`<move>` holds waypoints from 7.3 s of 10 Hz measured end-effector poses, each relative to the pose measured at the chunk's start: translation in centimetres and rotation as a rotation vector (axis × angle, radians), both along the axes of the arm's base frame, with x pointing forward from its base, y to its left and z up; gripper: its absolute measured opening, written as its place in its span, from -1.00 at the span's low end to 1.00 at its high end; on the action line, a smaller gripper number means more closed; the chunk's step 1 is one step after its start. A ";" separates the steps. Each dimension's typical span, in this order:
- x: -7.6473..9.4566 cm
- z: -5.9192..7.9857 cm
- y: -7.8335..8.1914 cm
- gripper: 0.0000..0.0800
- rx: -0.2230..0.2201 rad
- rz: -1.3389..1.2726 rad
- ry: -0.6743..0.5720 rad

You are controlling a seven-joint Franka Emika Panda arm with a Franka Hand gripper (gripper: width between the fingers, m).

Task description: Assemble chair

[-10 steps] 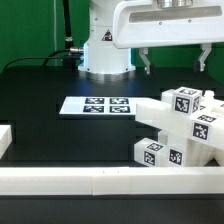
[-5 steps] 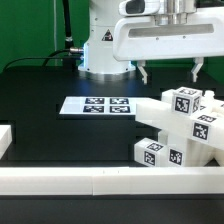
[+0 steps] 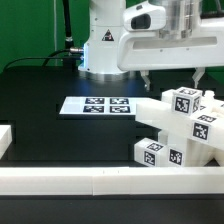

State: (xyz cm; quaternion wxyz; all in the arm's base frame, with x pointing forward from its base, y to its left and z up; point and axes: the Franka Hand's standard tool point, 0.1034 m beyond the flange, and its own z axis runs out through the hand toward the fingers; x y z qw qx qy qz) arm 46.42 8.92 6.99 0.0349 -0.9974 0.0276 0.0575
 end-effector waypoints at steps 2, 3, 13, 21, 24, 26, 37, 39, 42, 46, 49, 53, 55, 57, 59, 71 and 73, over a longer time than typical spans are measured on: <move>0.0 -0.4 0.0 0.62 -0.003 0.000 -0.002; 0.0 -0.5 -0.1 0.62 -0.004 0.000 -0.002; -2.5 -5.9 0.3 0.62 -0.038 0.040 -0.027; -2.2 -6.4 0.2 0.01 -0.041 0.042 -0.029; -2.1 -6.2 0.2 -0.30 -0.039 0.043 -0.032; -1.6 -4.4 -0.2 -0.30 -0.027 0.044 -0.031; 4.6 6.1 1.7 -0.30 0.051 0.050 -0.027; 9.1 8.0 3.6 -0.30 0.043 0.119 -0.037; 10.6 6.3 4.5 -0.30 0.038 0.202 -0.044; 10.7 5.9 3.8 -0.30 0.028 0.240 -0.040; 11.8 5.8 3.8 -0.30 0.025 0.242 -0.044; 12.1 5.4 3.3 -0.30 0.022 0.235 -0.049; 12.1 5.4 3.1 -0.30 0.022 0.233 -0.049; 12.2 5.4 3.1 -0.30 0.021 0.233 -0.050; 12.3 5.4 3.0 -0.30 0.021 0.231 -0.052; 11.5 4.6 2.7 -0.30 0.016 0.217 -0.058; 11.8 4.6 2.8 -0.30 0.015 0.218 -0.070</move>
Offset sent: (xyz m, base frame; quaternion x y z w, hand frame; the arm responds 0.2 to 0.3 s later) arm 0.0000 0.0000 0.0000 0.0000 0.0000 0.0000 1.0000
